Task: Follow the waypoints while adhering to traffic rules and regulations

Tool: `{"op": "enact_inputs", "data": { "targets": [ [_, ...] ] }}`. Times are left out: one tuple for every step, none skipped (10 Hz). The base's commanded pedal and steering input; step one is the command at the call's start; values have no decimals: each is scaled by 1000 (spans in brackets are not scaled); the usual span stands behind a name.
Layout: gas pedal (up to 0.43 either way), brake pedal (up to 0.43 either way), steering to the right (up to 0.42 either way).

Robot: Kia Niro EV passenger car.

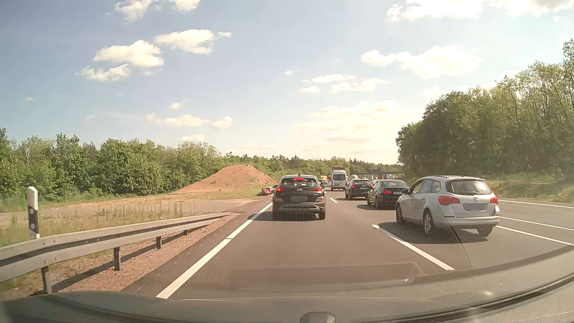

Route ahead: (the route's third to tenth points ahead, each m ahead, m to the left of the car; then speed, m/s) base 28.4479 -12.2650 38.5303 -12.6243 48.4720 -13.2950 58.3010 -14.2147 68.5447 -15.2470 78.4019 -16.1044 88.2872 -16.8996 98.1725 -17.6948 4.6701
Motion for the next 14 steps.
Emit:
{"op": "enact_inputs", "data": {
  "targets": [
    [67, 0, 10],
    [67, 0, 10],
    [67, 0, 11],
    [67, 0, 12],
    [67, 0, 11],
    [67, 0, 11],
    [59, 0, 11],
    [8, 0, 11],
    [0, 0, 11],
    [0, 0, 11],
    [0, 0, 10],
    [0, 0, 10],
    [0, 0, 10],
    [0, 0, 7]
  ]
}}
